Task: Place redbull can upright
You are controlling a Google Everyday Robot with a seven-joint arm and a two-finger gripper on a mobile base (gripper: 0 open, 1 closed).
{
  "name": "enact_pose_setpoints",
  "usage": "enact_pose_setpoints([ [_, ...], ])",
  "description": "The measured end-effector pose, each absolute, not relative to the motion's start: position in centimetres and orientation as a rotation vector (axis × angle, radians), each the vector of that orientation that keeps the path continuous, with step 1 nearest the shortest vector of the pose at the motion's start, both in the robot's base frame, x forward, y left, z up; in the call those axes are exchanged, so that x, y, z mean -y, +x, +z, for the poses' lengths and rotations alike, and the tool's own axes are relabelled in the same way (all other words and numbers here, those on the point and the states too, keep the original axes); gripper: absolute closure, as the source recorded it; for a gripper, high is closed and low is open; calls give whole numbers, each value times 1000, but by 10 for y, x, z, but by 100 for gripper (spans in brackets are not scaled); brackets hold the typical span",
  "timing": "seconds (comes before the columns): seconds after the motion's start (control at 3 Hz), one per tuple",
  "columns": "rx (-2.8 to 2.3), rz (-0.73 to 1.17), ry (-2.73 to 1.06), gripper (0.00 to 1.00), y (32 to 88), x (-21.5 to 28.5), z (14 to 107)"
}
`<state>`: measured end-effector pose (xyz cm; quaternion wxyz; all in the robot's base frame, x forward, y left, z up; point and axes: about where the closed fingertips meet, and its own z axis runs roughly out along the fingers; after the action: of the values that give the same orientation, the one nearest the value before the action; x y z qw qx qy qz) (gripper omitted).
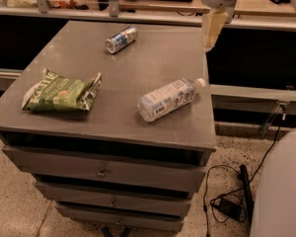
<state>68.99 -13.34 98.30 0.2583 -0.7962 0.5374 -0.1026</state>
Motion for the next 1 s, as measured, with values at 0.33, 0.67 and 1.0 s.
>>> enact_pose_setpoints([
  [0.33, -1239, -219, -2227, 0, 695, 123, 978],
  [0.67, -1101, -206, -2205, 0, 706, 109, 963],
  [1.0, -1081, -228, -2097, 0, 719, 98, 952],
])
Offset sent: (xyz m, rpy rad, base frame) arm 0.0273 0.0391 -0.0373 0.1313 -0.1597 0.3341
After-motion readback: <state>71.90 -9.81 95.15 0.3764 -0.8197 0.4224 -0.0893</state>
